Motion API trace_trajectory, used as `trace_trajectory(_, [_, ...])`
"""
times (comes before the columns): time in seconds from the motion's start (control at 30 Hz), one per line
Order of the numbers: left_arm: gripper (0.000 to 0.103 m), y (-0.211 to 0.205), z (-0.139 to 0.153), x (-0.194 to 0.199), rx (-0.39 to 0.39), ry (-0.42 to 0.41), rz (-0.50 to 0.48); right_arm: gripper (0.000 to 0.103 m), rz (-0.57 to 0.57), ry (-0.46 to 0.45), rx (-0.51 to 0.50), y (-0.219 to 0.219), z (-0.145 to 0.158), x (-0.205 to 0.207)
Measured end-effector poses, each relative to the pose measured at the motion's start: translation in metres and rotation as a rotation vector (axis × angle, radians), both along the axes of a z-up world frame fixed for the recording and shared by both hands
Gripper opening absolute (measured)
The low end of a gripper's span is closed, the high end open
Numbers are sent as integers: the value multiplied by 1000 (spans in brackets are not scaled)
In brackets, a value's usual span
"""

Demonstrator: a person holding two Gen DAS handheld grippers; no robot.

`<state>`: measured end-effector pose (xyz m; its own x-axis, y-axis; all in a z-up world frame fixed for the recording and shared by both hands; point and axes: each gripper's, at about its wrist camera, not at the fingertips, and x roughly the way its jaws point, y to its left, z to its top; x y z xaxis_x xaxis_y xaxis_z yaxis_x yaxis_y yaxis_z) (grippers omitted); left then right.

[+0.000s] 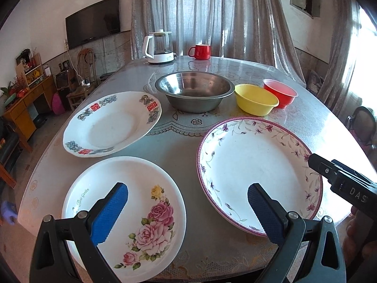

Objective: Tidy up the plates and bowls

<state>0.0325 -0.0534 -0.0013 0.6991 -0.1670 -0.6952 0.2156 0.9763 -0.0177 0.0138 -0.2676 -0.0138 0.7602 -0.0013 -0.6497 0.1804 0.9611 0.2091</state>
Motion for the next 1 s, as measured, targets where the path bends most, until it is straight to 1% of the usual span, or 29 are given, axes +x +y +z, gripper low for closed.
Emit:
trace_trajectory(0.07, [102,-1,1,4,-15,18,-35,80,-5,16,21,-5,-3,1])
trace_trajectory(0.13, [96,-1,1,8,-25,28,-57,76,-8,34,51,-10,-6,3])
trace_trajectory(0.2, [82,1,0,15,-46,56,-84,67,-7,50,73,-13,-10,5])
trace_trajectory(0.23, [80,2,-1,20,-58,72,-89,64,-8,59,83,-15,-12,6])
trace_trajectory(0.27, [74,4,-2,24,-70,84,-92,58,-9,66,97,-17,-14,7])
trace_trajectory(0.3, [66,5,-4,28,-78,96,-97,52,-9,73,113,-19,-15,8])
trace_trajectory(0.33, [62,6,-5,33,-81,109,-98,48,-8,80,122,-21,-17,9])
trace_trajectory(0.37, [56,6,-6,37,-82,124,-100,43,-8,86,123,-21,-19,10])
trace_trajectory(0.4, [55,6,-7,40,-83,135,-101,40,-8,92,119,-21,-20,11])
trace_trajectory(0.43, [54,5,-8,43,-82,140,-105,40,-6,97,116,-22,-21,11])
trace_trajectory(0.5, [49,1,-8,47,-75,144,-124,36,3,104,121,-22,-23,12])
trace_trajectory(0.57, [46,-3,-7,50,-77,152,-156,35,9,112,123,-23,-26,14])
trace_trajectory(0.67, [41,-10,-14,59,-53,176,-181,33,21,124,138,-25,-29,16])
trace_trajectory(0.7, [39,-12,-17,63,-50,192,-187,33,26,128,144,-25,-30,17])
trace_trajectory(0.8, [36,-18,-23,72,-51,224,-215,33,55,132,144,-23,-31,18])
trace_trajectory(0.93, [33,-26,-29,78,-9,226,-228,34,79,134,137,-21,-31,20])
trace_trajectory(1.0, [28,-26,-29,79,1,227,-225,35,93,135,126,-20,-30,20])
